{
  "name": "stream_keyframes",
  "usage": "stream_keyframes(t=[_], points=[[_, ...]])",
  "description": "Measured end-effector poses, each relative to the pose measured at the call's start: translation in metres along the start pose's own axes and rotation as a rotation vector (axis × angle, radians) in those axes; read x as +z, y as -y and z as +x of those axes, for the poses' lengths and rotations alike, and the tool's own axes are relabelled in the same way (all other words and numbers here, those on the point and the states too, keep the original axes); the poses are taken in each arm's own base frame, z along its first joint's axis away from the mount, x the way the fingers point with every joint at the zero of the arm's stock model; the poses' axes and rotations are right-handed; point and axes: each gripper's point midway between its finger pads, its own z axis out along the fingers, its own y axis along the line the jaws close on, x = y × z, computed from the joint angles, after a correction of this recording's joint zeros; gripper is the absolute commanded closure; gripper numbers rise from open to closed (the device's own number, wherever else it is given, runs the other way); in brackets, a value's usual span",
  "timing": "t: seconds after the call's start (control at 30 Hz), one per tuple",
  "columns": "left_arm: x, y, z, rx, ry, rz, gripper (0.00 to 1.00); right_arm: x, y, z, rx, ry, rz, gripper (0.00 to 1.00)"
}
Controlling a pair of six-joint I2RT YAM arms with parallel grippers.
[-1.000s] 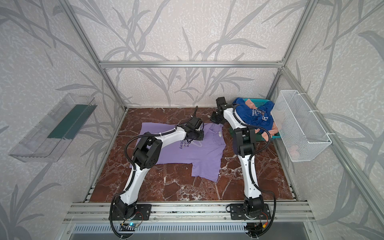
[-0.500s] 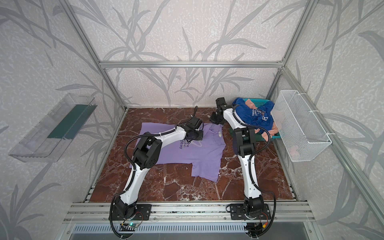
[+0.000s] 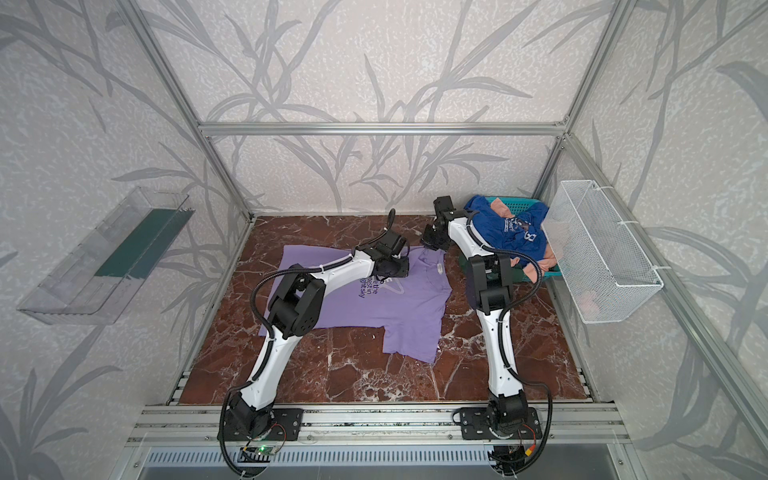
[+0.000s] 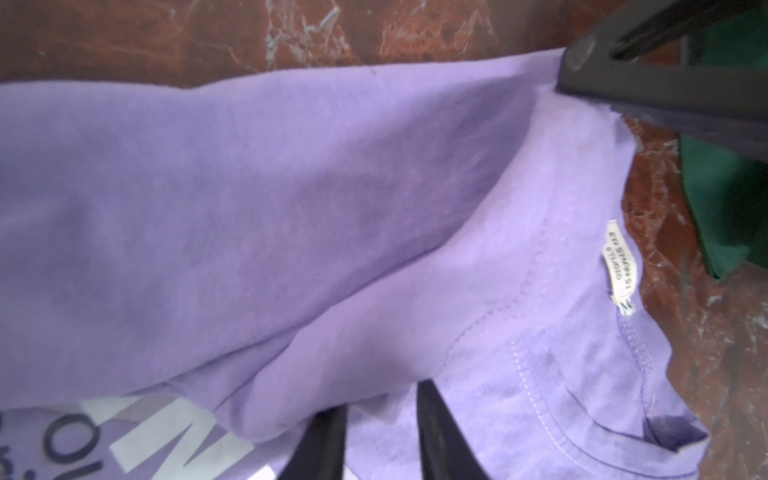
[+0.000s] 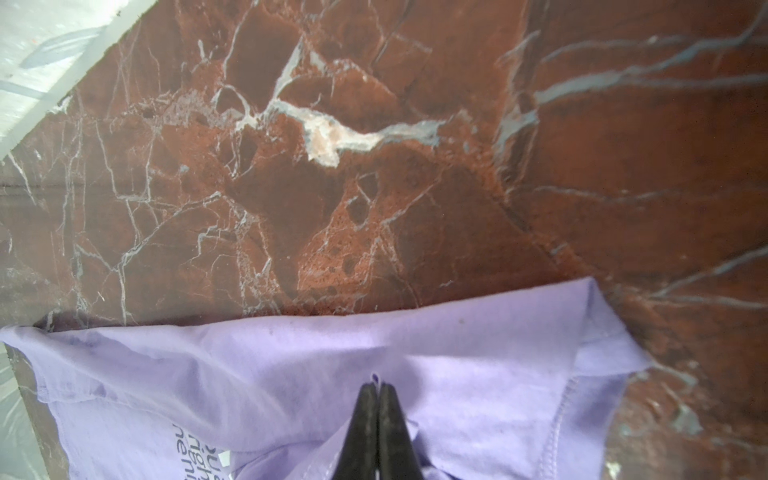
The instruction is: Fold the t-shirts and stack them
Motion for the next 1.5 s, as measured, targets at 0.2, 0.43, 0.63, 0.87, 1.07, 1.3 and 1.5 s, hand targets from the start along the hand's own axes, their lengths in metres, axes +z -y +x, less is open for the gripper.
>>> stream_keyframes(t=[0.2, 0.43, 0.63, 0.87, 1.07, 1.3, 1.5], points=[[0.008, 0.004, 0.0, 0.026, -0.025, -0.079, 0.67, -0.001, -0.003, -0.003, 0.0, 0.005, -0.028, 1.0], [0.007, -0.003, 0.004, 0.041, -0.05, -0.155, 0.88, 0.009, -0.001, 0.002, 0.014, -0.016, -0.072, 1.0], [0.005, -0.006, 0.005, 0.041, -0.051, -0.182, 1.0, 0.009, 0.001, 0.0, 0.027, -0.018, -0.094, 1.0], [0.004, -0.006, 0.004, 0.04, -0.05, -0.188, 1.0, 0.016, 0.007, 0.005, 0.044, -0.033, -0.107, 1.0], [0.003, -0.009, 0.004, 0.042, -0.049, -0.206, 1.0, 0.018, 0.009, 0.01, 0.047, -0.044, -0.108, 1.0], [-0.01, -0.013, 0.006, 0.042, -0.037, -0.209, 1.0, 0.0, 0.001, 0.003, 0.032, -0.013, -0.123, 1.0], [-0.029, -0.012, 0.0, 0.037, 0.002, -0.197, 1.0, -0.007, 0.0, 0.005, 0.03, -0.006, -0.125, 1.0]])
